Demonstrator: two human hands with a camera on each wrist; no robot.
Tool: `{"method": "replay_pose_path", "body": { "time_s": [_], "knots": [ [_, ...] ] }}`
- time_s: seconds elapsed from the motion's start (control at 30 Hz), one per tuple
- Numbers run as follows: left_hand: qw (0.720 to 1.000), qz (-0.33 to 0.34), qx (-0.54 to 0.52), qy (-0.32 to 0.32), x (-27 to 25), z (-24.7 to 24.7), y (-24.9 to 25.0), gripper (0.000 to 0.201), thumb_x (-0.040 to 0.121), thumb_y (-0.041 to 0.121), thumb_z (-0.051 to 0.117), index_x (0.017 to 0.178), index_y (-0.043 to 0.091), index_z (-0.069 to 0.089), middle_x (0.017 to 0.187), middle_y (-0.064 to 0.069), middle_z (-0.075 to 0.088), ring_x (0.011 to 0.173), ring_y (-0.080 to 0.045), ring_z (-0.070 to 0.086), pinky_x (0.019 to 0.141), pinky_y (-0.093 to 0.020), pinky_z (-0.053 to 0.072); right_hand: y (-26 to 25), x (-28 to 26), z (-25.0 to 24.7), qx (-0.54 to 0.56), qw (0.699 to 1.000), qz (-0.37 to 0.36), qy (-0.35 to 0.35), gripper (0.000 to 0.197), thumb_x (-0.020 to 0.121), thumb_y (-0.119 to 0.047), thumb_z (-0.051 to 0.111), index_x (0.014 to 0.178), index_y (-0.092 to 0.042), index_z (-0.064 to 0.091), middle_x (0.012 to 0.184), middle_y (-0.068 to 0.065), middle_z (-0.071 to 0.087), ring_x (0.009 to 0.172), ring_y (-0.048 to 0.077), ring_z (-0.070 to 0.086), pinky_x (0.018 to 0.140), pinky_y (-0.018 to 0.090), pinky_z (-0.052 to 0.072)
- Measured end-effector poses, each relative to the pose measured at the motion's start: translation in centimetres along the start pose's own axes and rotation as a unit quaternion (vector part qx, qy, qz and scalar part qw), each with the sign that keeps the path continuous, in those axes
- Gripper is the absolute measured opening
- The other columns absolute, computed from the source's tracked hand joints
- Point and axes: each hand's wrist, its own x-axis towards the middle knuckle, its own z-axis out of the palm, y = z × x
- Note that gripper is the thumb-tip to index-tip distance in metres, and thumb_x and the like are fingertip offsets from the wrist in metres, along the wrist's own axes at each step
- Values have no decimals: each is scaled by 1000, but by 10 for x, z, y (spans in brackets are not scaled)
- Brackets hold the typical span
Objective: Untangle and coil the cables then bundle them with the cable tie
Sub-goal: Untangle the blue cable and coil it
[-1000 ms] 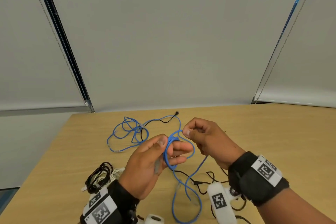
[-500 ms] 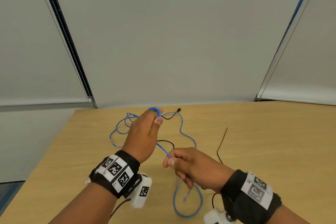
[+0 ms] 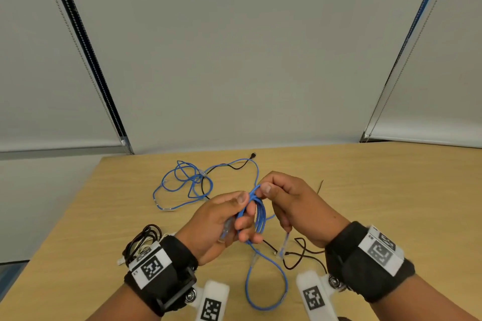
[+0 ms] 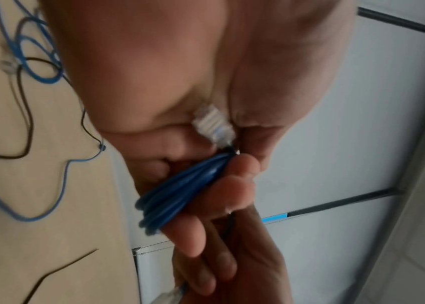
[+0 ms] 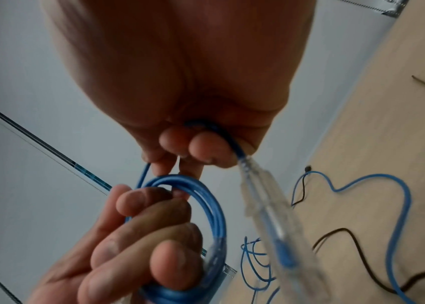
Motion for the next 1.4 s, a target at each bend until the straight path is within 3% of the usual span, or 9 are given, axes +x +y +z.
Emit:
{"method": "replay_pose_path", "body": {
  "time_s": [0.17, 0.4, 0.53, 0.67, 0.87, 1.03, 1.1, 1.2, 1.4],
  "knots": [
    [995, 65, 80, -4, 0, -6, -7, 23, 94, 24, 60, 81, 6, 63, 65, -10, 53, 65, -23, 62, 77, -34, 55, 7, 1, 6, 62, 997, 54, -11, 16, 104, -27, 52, 90, -23, 57, 64, 1, 58, 46, 12, 32, 43, 27, 23],
    [929, 217, 298, 38, 2, -16, -9, 28, 92, 39, 56, 80, 21, 74, 120, 8, 64, 119, -9, 58, 86, -26, 50, 29, 0, -4, 302, 933, 176, -91, 16, 89, -19, 71, 99, -18, 60, 82, 16, 67, 42, 7, 40, 37, 19, 35],
    [947, 200, 195, 158, 6, -19, -19, 31, 92, 36, 61, 82, 10, 75, 89, 2, 72, 85, -17, 62, 82, -34, 49, 36, 0, 1, 199, 961, 193, -9, 10, 96, -6, 60, 97, -16, 59, 93, 13, 67, 63, 17, 64, 48, 27, 46],
    [946, 138, 117, 269, 12, -25, -23, 30, 99, 16, 59, 77, 12, 79, 87, -7, 76, 87, -25, 64, 85, -38, 54, 31, -2, 9, -24, 990, 63, 125, 14, 93, -18, 65, 82, -27, 68, 94, -8, 70, 84, 7, 64, 76, 26, 50],
    [953, 147, 19, 264, 16, -17, -28, 33, 98, 16, 56, 75, 9, 78, 96, -22, 76, 81, -23, 71, 77, -32, 59, 26, -6, 35, -250, 968, -13, 28, 26, 96, -31, 60, 120, -33, 69, 85, -9, 64, 78, 3, 56, 79, 24, 47],
    [955, 141, 119, 233, 12, -20, -30, 35, 102, 14, 52, 72, 17, 71, 70, -8, 69, 69, -17, 68, 68, -34, 59, 32, -4, 37, -75, 993, 54, 69, 9, 90, -26, 72, 88, -17, 74, 55, -12, 48, 54, 3, 41, 55, 15, 35],
    [929, 125, 245, 245, 12, -27, -29, 31, 103, 17, 51, 76, 16, 67, 66, -11, 65, 60, -17, 62, 70, -42, 56, 33, -3, 34, 33, 991, 118, 48, 17, 91, -24, 70, 81, -12, 67, 68, -7, 54, 63, 8, 46, 58, 20, 39],
    [877, 134, 399, 233, 11, -36, -28, 27, 103, 17, 52, 79, 18, 63, 75, -5, 59, 54, -8, 59, 63, -24, 50, 35, -4, 32, 121, 980, 158, -4, 20, 98, -25, 60, 79, -21, 64, 84, -5, 61, 76, 9, 54, 62, 24, 45],
    [824, 134, 504, 222, 12, -47, -28, 24, 102, 19, 54, 80, 13, 64, 91, -2, 55, 64, -10, 58, 66, -19, 43, 37, 0, 23, 40, 986, 162, -32, 18, 101, -24, 57, 87, -15, 64, 70, -3, 63, 59, 10, 53, 55, 25, 45]
  ]
}}
